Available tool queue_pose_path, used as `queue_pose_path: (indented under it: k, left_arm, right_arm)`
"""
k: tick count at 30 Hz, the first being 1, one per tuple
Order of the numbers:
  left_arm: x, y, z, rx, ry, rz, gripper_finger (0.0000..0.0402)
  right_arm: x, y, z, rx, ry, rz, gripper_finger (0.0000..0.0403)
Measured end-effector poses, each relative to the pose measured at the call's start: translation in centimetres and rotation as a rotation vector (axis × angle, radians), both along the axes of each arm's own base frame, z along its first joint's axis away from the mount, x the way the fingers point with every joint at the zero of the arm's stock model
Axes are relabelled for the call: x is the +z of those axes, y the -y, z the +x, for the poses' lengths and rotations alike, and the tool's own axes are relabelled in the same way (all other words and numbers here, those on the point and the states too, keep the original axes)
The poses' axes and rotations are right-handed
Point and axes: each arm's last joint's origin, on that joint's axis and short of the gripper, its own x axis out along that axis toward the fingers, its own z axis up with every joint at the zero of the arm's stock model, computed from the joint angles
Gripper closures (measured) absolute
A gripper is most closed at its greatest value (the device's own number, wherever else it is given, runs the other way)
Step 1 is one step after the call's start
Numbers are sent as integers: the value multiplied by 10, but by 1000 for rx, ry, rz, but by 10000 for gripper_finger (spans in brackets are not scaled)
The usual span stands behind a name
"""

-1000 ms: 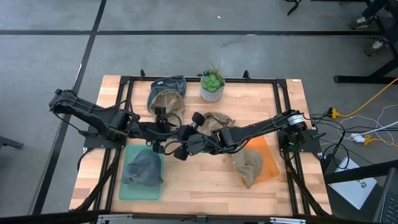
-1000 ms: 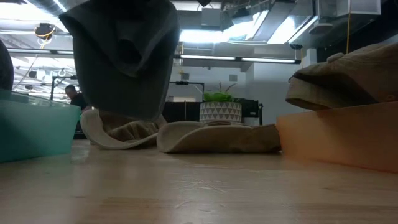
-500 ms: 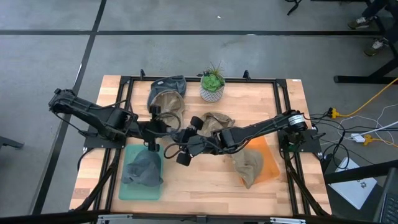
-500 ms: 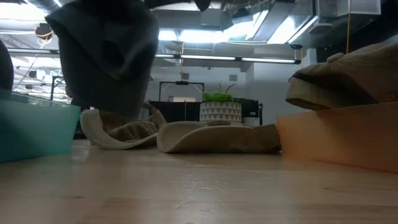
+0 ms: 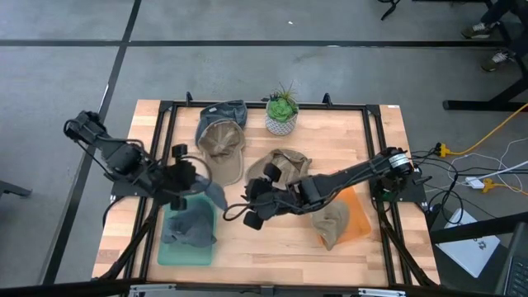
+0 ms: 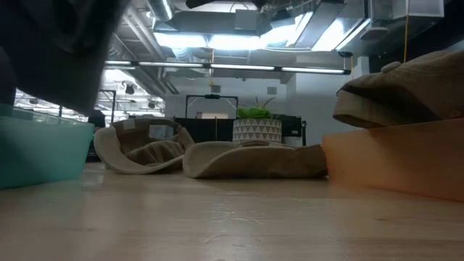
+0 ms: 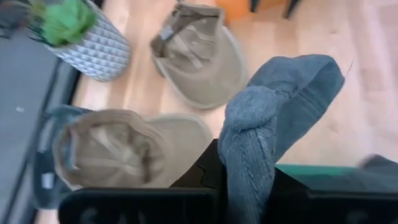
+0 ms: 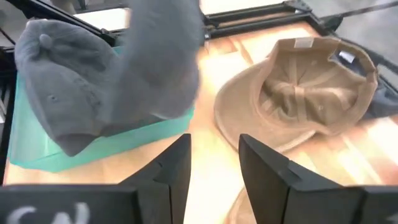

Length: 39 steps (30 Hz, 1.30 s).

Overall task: Pick & Place hat
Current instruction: Put the right blue cap into the green bin

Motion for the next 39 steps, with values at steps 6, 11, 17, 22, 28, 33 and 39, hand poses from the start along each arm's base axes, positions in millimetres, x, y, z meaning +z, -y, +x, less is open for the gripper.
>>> queue_pose_path:
  k: [6,11,17,22,28,33,39]
  left_arm:
    - [1,13,-17,-5,-24,-70,395]
    - [-6,23,-26,25,-33,-77,396]
    - [-31,33,-27,71,-23,0,395]
    - [-51,41,-29,65,-49,62,396]
    - [-64,56,-29,29,-59,128,391]
    - [-74,71,-31,-25,-110,156,390]
    - [-86,89,-37,-95,-177,182,390]
  right_arm:
    - [-3,-3,-3,-32,-16,42,270]
    - [-3,-5,-4,-35,-12,52,270]
    - [-2,-5,-5,-59,-1,44,270]
    - [-2,-4,-4,-60,-1,42,270]
    - [-3,-4,-5,-58,-5,39,270]
    - [-3,-4,-5,-59,-5,38,270]
    - [-3,-4,-5,-77,-3,20,270]
